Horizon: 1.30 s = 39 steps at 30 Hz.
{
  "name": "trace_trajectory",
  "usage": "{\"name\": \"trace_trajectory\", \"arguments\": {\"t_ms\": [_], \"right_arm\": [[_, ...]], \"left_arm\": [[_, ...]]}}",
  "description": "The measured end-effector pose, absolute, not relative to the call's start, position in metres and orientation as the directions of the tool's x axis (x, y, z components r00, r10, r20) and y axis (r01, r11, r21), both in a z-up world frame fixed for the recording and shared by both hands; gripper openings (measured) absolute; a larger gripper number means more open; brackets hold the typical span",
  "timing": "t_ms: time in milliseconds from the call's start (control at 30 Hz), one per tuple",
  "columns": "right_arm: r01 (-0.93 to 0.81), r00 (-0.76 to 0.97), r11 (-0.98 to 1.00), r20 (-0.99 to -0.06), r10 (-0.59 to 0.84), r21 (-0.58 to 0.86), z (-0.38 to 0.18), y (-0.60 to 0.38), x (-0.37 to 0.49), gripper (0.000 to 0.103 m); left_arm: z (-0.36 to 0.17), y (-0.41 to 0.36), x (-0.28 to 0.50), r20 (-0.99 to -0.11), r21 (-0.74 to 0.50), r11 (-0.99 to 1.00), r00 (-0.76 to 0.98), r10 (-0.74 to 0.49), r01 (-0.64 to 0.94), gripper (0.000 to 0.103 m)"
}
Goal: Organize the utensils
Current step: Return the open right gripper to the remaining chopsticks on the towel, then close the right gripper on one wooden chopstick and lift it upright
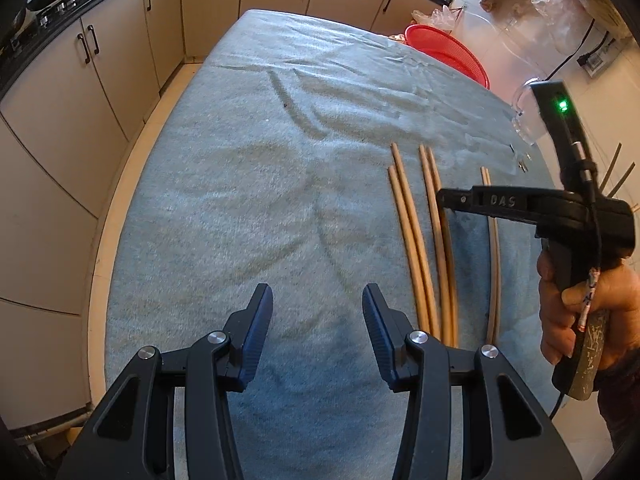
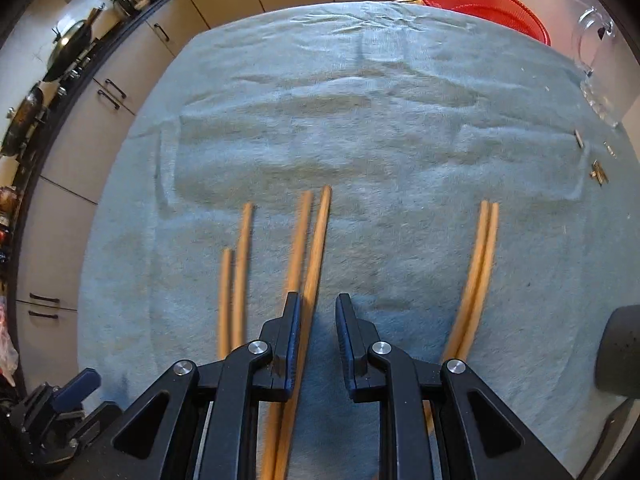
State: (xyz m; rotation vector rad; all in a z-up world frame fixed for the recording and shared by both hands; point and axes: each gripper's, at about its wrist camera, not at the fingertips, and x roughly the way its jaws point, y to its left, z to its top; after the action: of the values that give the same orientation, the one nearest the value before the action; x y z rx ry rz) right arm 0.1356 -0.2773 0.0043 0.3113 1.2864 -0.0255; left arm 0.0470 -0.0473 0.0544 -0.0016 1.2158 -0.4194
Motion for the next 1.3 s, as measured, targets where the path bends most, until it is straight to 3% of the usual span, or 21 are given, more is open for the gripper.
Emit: {"name": "trace_trajectory", "arguments": {"t_ms": [267,567,633,833,1067,1133,1300], "right_arm": [[0.182,0.259,0.963,-0.955,0.148,0.198,0.005,-0.287,0.125,0.007],[0.233,0.436,0.92,-0.879,0.192,0.316,0.052,-0.329,0.069,0.007],[0.238,0.459,0.919,-0.87,0.18,0.315,0.061,-0.335,0.056,0.007],[0.253,0.513,0.911,-0.843,0.159,0.325,0.085,-0.343,0.027,0.007],[0.251,0.545,0.909,-0.824,0.151,0.333,0.098,-0.353,0.009,0.007],[0.252,0.551,0.907,-0.82,0.153,0.338,0.1,-0.355,0.008,0.007],[0.246,0.573,0.907,-0.806,0.149,0.342,0.109,-0.356,0.0,0.007]], "left_arm": [[0.064,-0.077,0.063,-0.897,-0.226,0.906,0.286,-0.337,0.357,0.045],[0.061,-0.144,0.087,-0.891,-0.24,0.859,0.248,-0.38,0.453,0.045],[0.055,-0.158,0.094,-0.898,-0.24,0.853,0.227,-0.376,0.464,0.037],[0.032,-0.2,0.115,-0.927,-0.19,0.853,0.197,-0.318,0.486,0.029],[0.018,-0.224,0.122,-0.947,-0.105,0.862,0.216,-0.24,0.496,0.027],[0.017,-0.225,0.121,-0.945,-0.097,0.868,0.227,-0.234,0.488,0.006],[0.027,-0.212,0.105,-0.925,-0.158,0.86,0.231,-0.3,0.486,0.006]]}}
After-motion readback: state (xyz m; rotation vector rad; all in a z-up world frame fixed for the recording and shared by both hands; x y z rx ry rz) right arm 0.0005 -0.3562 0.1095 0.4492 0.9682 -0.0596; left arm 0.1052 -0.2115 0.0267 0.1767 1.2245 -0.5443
